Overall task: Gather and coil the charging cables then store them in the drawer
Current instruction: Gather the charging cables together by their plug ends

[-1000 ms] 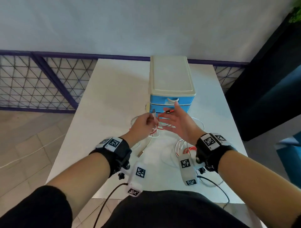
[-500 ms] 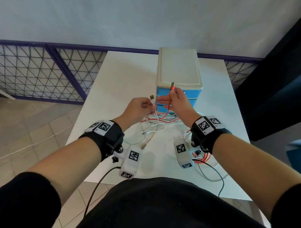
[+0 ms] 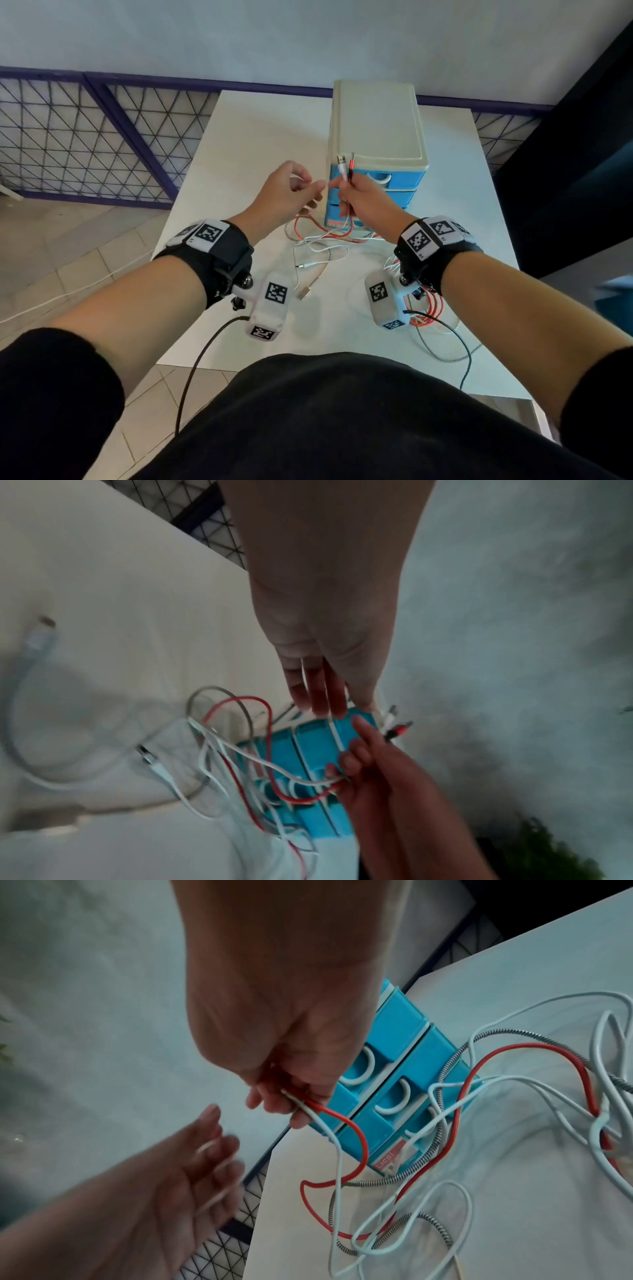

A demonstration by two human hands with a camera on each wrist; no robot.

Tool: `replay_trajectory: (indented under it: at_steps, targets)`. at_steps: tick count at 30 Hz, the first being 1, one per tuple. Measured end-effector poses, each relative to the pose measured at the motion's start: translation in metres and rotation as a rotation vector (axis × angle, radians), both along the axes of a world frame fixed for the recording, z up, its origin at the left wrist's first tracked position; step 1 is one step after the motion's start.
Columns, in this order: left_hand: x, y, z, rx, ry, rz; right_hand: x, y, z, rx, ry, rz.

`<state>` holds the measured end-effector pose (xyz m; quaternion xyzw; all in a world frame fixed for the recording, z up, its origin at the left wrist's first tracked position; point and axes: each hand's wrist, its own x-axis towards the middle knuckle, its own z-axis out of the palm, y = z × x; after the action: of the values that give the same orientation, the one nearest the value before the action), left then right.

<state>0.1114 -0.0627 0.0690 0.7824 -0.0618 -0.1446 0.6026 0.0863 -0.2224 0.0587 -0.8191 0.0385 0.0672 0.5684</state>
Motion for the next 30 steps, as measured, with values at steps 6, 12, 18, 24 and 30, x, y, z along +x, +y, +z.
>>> replay_trajectory:
  at_steps: [6, 12, 18, 24, 30]
  targets:
    - [-0.012, 0.032, -0.054, 0.76, -0.194, -0.567, 0.004, -0.001, 0.002, 0.093, 0.011, -0.002]
    - [-0.022, 0.022, -0.095, 1.171, -0.254, -0.617, 0.003, 0.0, 0.003, 0.089, -0.003, 0.026]
    - [-0.006, 0.012, -0.06, 1.026, -0.34, -0.625, 0.005, -0.005, 0.006, -0.143, -0.14, 0.068]
    - [0.016, 0.009, 0.01, 0.524, -0.383, -0.466, 0.008, -0.003, -0.006, -0.199, -0.049, 0.177]
    - [0.022, 0.003, 0.02, 0.4, -0.405, -0.282, 0.007, 0.005, -0.004, 0.101, 0.054, 0.143]
